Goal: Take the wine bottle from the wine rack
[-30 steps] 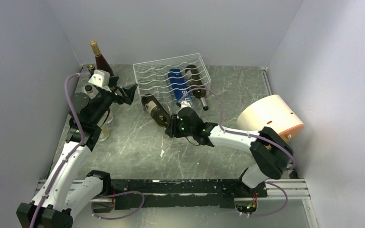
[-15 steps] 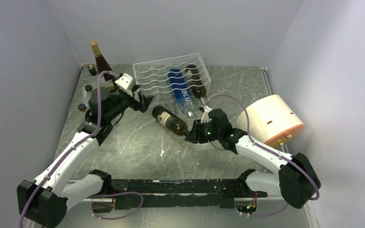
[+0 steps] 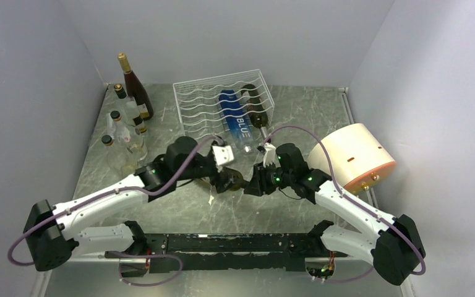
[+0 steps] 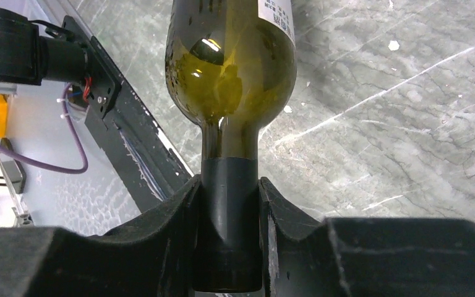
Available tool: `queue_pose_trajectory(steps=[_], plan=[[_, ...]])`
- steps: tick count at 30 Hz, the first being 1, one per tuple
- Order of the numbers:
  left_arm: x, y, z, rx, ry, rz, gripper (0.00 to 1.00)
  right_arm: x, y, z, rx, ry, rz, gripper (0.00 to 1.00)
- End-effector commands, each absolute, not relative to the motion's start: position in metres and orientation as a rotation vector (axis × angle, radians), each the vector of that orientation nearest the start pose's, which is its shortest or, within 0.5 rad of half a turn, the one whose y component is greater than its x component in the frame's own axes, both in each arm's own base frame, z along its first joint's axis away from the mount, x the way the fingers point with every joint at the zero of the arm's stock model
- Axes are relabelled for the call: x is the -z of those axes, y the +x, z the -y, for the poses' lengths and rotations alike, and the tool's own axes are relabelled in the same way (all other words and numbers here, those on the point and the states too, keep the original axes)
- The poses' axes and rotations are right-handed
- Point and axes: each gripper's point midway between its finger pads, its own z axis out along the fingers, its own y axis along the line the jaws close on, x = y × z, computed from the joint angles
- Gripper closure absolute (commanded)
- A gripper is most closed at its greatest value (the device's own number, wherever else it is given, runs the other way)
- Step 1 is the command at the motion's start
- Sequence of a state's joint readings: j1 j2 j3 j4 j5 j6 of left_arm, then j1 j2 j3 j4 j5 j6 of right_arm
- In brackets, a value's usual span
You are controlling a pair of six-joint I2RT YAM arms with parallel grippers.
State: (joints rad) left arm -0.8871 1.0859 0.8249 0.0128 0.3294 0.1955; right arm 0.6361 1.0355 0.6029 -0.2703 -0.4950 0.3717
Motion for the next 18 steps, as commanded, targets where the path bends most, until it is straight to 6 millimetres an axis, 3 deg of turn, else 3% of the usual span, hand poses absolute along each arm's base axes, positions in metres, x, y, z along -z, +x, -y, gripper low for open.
queue_pose_trajectory(steps=[1,6,15,18], plan=[[-0.221,0.186,0.337,0.722,1.309,-1.489,0.09,-0.149,0.167,-0.253,-1.136,-0.687,-2.221,1.0],[-0.184,0.17,0.356,0.693,1.474,-1.516,0.09,-0.156,0.16,-0.258,-1.19,-0.738,-2.188,1.0],[-0.128,0.174,0.362,0.507,1.64,-1.547,0.1,-0.161,0.156,-0.257,-1.209,-0.746,-2.173,1.0],[-0.119,0.178,0.363,0.476,1.634,-1.541,0.12,-0.166,0.155,-0.257,-1.213,-0.747,-2.161,1.0]])
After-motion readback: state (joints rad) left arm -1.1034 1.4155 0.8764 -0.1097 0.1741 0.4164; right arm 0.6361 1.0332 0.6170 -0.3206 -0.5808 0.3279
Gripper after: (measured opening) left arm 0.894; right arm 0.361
